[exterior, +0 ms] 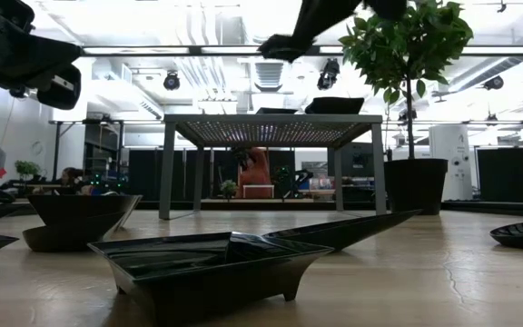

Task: Pick & Place Mini shaped plates
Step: Stack the black square plate on top of the black square plate on the shelf

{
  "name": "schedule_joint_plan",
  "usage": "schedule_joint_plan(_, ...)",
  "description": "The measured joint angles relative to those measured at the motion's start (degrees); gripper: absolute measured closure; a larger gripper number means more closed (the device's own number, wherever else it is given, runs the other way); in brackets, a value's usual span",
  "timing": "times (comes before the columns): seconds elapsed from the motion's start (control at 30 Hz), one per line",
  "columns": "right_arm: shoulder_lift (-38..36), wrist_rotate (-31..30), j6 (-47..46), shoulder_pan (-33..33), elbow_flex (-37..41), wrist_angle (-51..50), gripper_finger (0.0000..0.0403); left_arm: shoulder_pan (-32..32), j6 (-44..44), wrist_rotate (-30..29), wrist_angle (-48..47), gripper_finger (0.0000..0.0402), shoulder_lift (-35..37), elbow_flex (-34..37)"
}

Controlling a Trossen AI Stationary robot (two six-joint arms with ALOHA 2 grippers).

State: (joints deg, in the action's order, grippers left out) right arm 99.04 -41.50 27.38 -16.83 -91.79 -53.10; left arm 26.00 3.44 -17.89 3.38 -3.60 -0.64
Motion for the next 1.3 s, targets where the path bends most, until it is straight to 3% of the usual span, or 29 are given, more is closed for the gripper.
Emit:
schedule_joint_plan(0.47, 0.4, 13.4, 6.7, 16.0, 0.1, 4.7, 0.0394, 0.0, 0.0, 0.0, 0.0, 0.0401, 0.0, 0.0)
schedule_joint_plan(1.3, 3.9, 14.5, 4.6, 18.7, 0.2, 5.0, 0.0394, 0.0, 0.0, 0.0, 0.0, 0.0401, 0.0, 0.0)
